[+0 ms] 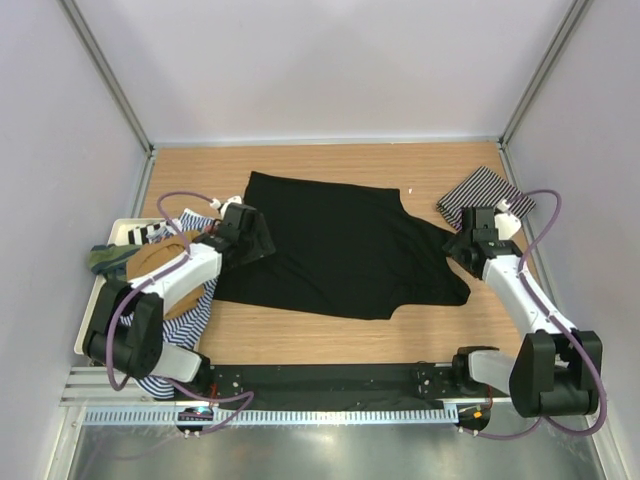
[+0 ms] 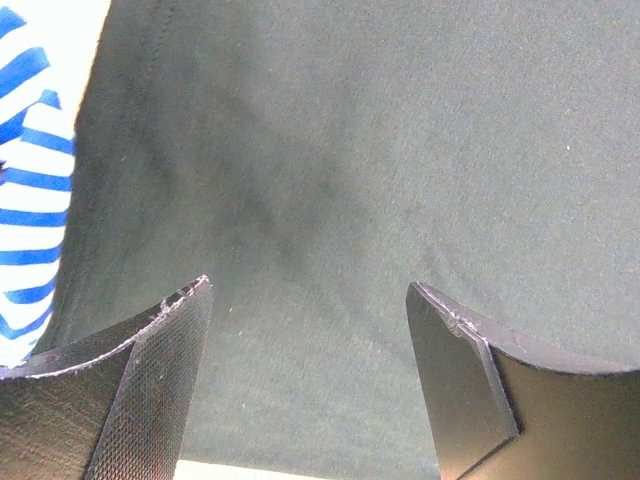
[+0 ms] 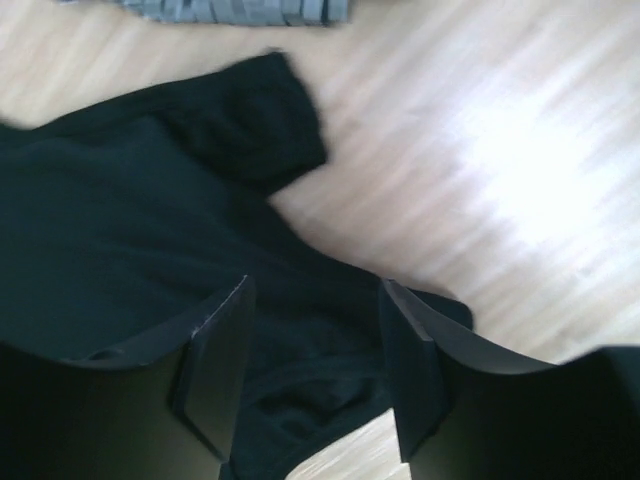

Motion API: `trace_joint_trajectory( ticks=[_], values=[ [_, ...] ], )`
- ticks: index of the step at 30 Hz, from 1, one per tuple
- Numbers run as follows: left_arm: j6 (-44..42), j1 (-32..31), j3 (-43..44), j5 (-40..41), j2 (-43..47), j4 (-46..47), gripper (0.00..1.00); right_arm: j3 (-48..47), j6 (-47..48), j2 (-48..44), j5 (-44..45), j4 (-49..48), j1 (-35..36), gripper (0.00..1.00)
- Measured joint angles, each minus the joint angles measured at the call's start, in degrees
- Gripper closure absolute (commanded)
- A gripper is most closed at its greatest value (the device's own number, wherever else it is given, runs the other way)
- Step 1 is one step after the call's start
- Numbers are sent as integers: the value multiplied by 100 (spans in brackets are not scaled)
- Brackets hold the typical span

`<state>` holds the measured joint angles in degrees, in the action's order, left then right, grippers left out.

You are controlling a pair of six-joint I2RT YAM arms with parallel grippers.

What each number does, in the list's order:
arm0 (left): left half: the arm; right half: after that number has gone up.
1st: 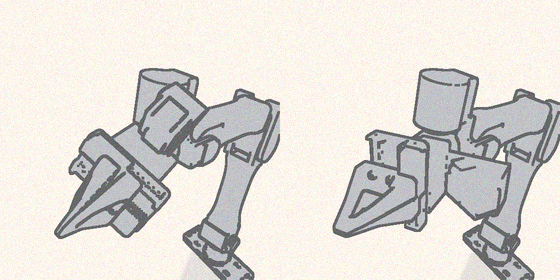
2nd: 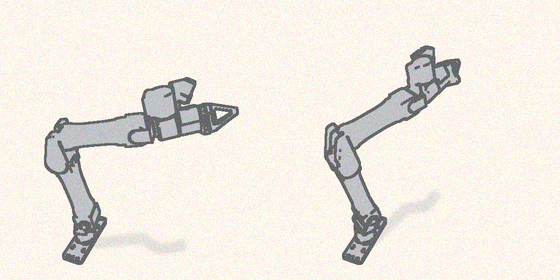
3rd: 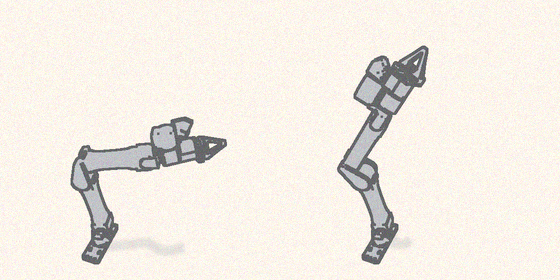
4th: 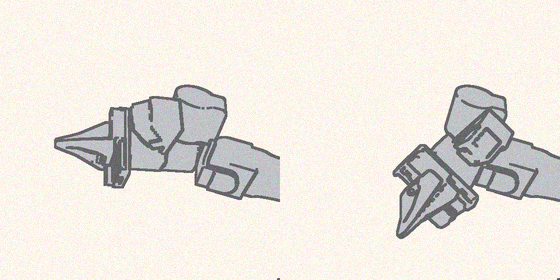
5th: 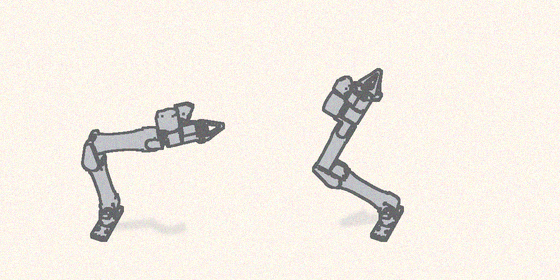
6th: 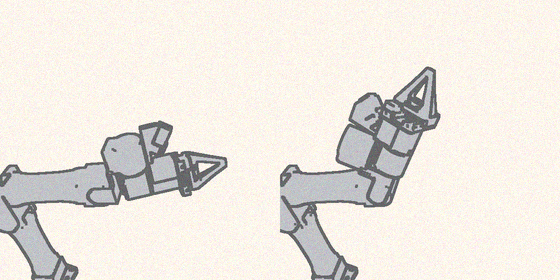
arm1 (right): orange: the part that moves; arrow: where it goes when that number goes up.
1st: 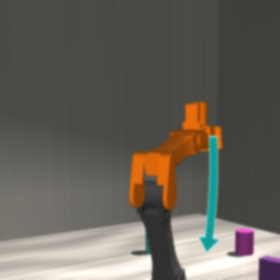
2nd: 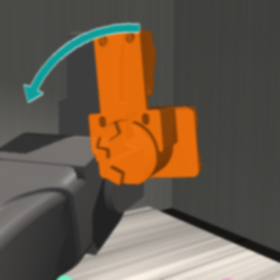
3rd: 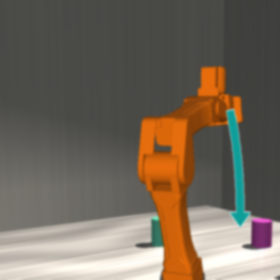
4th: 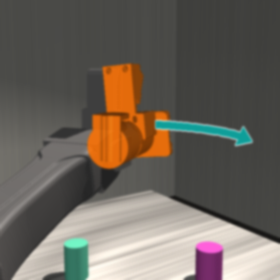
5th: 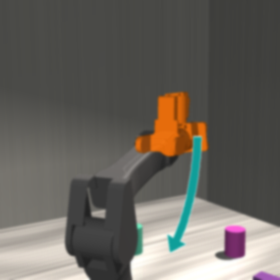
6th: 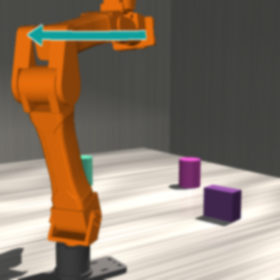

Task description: Fold and stack the tank tops

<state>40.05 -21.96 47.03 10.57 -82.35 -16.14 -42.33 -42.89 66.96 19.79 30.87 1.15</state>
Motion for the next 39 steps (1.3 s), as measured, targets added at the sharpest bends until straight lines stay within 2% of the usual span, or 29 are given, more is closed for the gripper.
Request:
trace_joint_trajectory(
  ticks=[3, 7, 10, 16, 30, 39],
  values=[
    [39, 0, -81, 48, 323, -146, 20, -129, 321, 13, -221, -223, 278, 39],
    [157, 0, -118, 149, 1082, -527, 20, -452, 643, 236, -341, -306, 1244, 41],
    [240, 0, -109, 192, 1641, -811, 20, -514, 721, 485, -529, -426, 1602, 41],
    [317, 0, -52, 201, 2092, -1386, 20, -713, 782, 1423, -256, -448, 1528, 45],
    [350, 0, -411, 166, 2387, -1867, 19, -3003, 704, 4019, -295, -726, 1220, 53],
    [348, 0, -411, 166, 2415, -1919, 18, -3928, 706, 4946, -476, -570, 852, 56]
  ],
)
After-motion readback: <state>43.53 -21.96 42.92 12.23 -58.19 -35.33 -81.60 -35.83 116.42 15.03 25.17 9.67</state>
